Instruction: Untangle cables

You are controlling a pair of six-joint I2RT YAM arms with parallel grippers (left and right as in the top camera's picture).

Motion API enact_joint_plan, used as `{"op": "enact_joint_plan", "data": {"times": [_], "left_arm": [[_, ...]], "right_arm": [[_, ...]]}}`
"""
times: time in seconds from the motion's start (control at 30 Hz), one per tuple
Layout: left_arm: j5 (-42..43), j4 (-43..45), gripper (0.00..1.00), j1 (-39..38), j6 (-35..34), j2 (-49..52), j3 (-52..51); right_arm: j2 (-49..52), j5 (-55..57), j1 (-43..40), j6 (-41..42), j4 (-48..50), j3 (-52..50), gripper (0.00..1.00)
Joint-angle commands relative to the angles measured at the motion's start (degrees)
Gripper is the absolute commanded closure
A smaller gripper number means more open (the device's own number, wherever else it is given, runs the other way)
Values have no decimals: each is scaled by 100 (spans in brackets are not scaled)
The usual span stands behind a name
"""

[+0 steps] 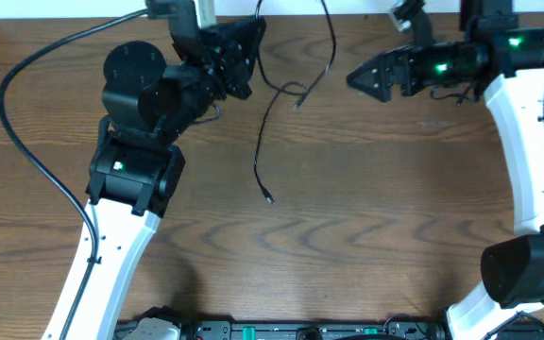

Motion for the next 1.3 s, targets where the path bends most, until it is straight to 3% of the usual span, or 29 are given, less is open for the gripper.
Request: {"op": "enact_joint_plan", "data": {"times": [0.0,0.2,0.43,0.63,0.8,1.07,1.1,1.17,1.2,1.23,1.27], "left_arm": [[-149,256,92,-2,-1480,-37,44],[-546,527,92,2,-3287,-37,44],[-544,1471,93,2,-4435,-42,44],[-461,1755,92,2,-4955,-46,44],[-461,2079,93,2,-4992,-48,44],[-463,2277,93,2,-5117,-68,44],[-463,2277,93,2,-5117,-68,44],[-466,2277,93,2,-5115,-68,44],[-466,2275,93,4,-5110,-68,44],[-463,2275,93,20,-5088,-68,44],[-463,2251,93,44,-5053,-68,44]], "right_arm": [[-35,-166,286,-520,17,-85,1],[-11,-310,568,-1150,83,-87,1],[284,-520,741,-1217,595,-87,1],[699,-1117,855,-1215,1504,-87,3],[942,-1434,1078,-1169,2385,-87,2],[1340,-1554,1539,-372,3532,-87,14],[1368,-1556,1582,-234,3663,-87,19],[1375,-1488,1637,-48,3801,-87,55],[1375,-1440,1637,55,3827,-87,82],[1366,-1399,1633,251,3860,-87,99],[1357,-1346,1596,518,3873,-87,99]]}}
